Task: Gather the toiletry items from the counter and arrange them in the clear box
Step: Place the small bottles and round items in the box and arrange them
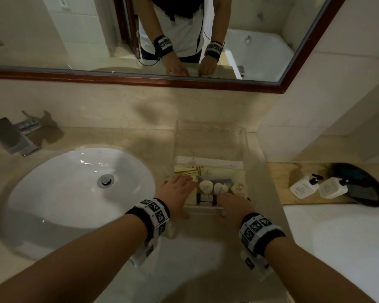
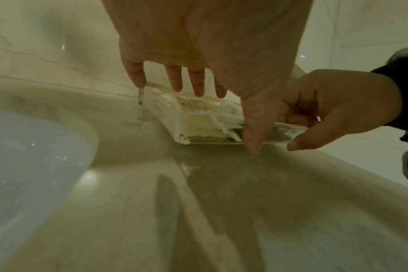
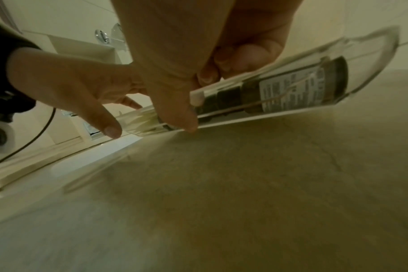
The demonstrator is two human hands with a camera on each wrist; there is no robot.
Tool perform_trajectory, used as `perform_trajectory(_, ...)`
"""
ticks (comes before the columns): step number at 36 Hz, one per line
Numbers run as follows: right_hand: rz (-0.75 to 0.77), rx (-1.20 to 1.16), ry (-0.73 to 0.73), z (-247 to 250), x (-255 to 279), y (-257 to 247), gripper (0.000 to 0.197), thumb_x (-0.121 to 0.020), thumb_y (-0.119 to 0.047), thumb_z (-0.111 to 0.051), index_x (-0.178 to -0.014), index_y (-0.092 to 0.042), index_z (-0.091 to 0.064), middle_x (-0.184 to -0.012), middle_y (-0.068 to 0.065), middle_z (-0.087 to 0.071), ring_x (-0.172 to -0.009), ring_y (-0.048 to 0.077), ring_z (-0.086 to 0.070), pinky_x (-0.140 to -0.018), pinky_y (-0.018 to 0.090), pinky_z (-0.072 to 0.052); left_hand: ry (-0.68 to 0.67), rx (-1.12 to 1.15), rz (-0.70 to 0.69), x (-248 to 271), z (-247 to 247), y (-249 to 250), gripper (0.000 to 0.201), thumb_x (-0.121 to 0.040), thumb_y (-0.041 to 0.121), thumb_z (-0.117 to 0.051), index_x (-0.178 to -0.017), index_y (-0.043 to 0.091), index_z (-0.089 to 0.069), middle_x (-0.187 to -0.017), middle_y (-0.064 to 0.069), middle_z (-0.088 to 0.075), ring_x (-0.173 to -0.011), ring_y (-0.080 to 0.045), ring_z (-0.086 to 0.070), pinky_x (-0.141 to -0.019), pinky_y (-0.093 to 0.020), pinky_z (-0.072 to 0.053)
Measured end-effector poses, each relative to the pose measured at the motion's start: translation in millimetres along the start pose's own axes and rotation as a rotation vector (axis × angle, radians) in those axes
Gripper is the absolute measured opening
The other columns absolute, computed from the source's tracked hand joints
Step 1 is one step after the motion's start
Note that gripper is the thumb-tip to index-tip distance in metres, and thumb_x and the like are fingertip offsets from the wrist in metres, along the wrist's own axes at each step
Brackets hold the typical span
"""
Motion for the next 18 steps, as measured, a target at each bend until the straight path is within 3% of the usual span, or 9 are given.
perform_trajectory(9, 0.026, -0.023, 0.040, 15.3, -18.4, -8.4, 0.034, -0.092, -0.029, -0.054, -0.121, -0.012, -0.047, -0.129, 0.008, -0.052, -0.115, 0.027, -0.053, -0.092, 0.037, -0.045, -0.011, -0.043, 0.064, -15.8, 0.0, -21.9, 0.104, -0.067, 0.057, -0.075, -0.149, 0.036, -0.014, -0.159, 0.004, -0.005, -0.147, -0.027, -0.007, -0.115, -0.055, -0.020)
perform_trajectory(15, -0.003, -0.004, 0.030, 12.6, -24.5, 3.2, 0.031, -0.090, -0.029, -0.055, -0.116, -0.013, -0.047, -0.124, 0.007, -0.053, -0.110, 0.027, -0.054, -0.090, 0.037, -0.046, 0.057, -0.059, 0.057, -25.5, 4.7, -20.4, 0.095, -0.068, 0.054, -0.073, -0.146, 0.038, -0.021, -0.158, 0.003, -0.010, -0.145, -0.026, -0.009, -0.112, -0.052, -0.026)
perform_trajectory(18, -0.008, -0.002, 0.028, 16.0, -29.1, 9.2, 0.032, -0.090, -0.029, -0.056, -0.116, -0.013, -0.048, -0.125, 0.007, -0.052, -0.110, 0.027, -0.053, -0.091, 0.038, -0.048, 0.018, -0.040, 0.085, -31.6, 1.7, -23.3, 0.101, -0.071, 0.054, -0.073, -0.149, 0.037, -0.012, -0.160, 0.001, 0.005, -0.147, -0.033, 0.000, -0.116, -0.056, -0.017)
Point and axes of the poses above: each hand's wrist, its own x-axis away from the middle knuckle, its own z-axis out of the back of the hand, y = z × x, the point moved 10 cm from there along -x, towards the middle knuckle
